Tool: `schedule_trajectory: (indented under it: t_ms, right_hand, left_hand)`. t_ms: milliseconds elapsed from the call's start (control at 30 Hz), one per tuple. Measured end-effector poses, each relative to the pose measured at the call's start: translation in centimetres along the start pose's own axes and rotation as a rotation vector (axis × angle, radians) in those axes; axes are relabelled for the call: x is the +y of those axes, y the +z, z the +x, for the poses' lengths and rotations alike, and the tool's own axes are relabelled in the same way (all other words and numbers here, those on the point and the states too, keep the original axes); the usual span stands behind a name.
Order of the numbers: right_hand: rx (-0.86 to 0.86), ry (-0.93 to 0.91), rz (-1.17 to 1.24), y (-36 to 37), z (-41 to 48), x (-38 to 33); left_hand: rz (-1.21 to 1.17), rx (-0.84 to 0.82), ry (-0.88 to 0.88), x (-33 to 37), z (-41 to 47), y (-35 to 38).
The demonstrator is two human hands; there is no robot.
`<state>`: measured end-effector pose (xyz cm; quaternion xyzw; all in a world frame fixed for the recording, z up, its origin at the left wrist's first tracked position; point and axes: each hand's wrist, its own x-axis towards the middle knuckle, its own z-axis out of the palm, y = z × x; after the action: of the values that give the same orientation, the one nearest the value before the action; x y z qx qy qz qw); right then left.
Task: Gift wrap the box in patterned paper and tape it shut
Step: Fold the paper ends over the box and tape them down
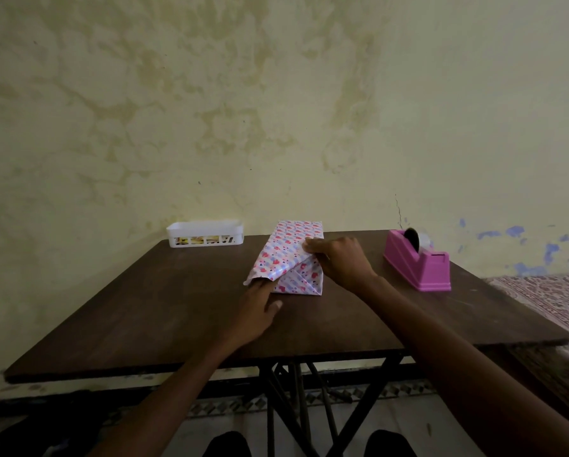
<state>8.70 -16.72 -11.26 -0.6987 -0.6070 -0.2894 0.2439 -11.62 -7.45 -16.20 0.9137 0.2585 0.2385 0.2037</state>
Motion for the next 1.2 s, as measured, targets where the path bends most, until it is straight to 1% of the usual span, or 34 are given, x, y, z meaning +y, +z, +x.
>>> schedule_trajectory:
  t_ms: [33,100,200,267,333,367,400,433,467,533,567,600,633,667,700,767,833,933,1067,1200]
  right_hand:
    - [0.004,0.001,0.007,0.1,0.0,0.0]
    - [0.015,0.009,0.022,0.2,-0.1,0.0]
    - [0.021,0.009,0.038,0.3,-0.1,0.0]
    - [0.014,0.003,0.041,0.4,-0.1,0.1]
    - [0.014,-0.004,0.039,0.4,-0.1,0.2]
    - [0.016,-0.006,0.039,0.5,-0.1,0.2]
    - [0.019,-0.008,0.042,0.5,-0.2,0.2]
    - [0.019,-0.009,0.043,0.5,-0.2,0.3]
    - [0.017,-0.011,0.043,0.5,-0.3,0.3]
    - [0.011,-0.014,0.047,0.5,-0.3,0.3]
    - [0.008,-0.016,0.050,0.4,-0.3,0.4]
    - [0.005,-0.020,0.048,0.4,-0.3,0.4]
    - [-0.002,-0.024,0.040,0.3,-0.2,0.3]
    - [-0.009,-0.029,0.029,0.3,-0.1,0.3]
    - [-0.015,-0.035,0.020,0.2,-0.1,0.3]
    - [-0.018,-0.055,0.009,0.2,-0.3,0.3]
    - [-0.008,-0.083,0.023,0.2,-0.5,0.3]
    - [0.002,-0.080,0.083,0.1,-0.8,0.3]
    - [0.055,-0.044,0.146,0.1,-0.8,0.3]
    - [0.074,-0.005,0.200,0.1,-0.8,0.2]
  left_hand:
    - [-0.057,0.035,-0.024,-0.4,0.0,-0.6]
    - [-0.155,0.017,-0.091,-0.9,-0.2,-1.9]
    - [-0.123,-0.022,-0.154,-2.3,0.0,-3.8]
    - [0.015,-0.061,-0.244,-2.4,0.4,-4.8]
    - [0.241,-0.031,-0.385,-1.6,1.1,-5.8]
    - [0.357,0.026,-0.461,-1.1,1.2,-6.3]
    - [0.443,0.110,-0.499,-0.8,1.4,-6.6]
    - [0.486,0.198,-0.491,-0.8,1.6,-6.9]
    - [0.482,0.284,-0.443,-0.6,1.9,-7.1]
    - [0.352,0.382,-0.289,0.0,2.4,-7.4]
    - [0.242,0.377,-0.205,0.5,2.8,-7.5]
    - [0.132,0.326,-0.124,1.0,3.2,-7.5]
    - [0.075,0.244,-0.041,1.4,3.6,-7.2]
    - [0.106,0.170,0.039,1.8,3.7,-6.7]
    - [0.204,0.129,0.108,2.0,3.7,-6.0]
    - [0.462,0.174,0.231,2.0,3.6,-4.6]
    - [0.609,0.257,0.323,2.6,3.5,-3.4]
    - [0.650,0.326,0.387,3.2,3.7,-1.8]
    - [0.686,0.292,0.377,2.8,3.5,-0.8]
    - [0.708,0.360,0.405,2.3,3.6,0.0]
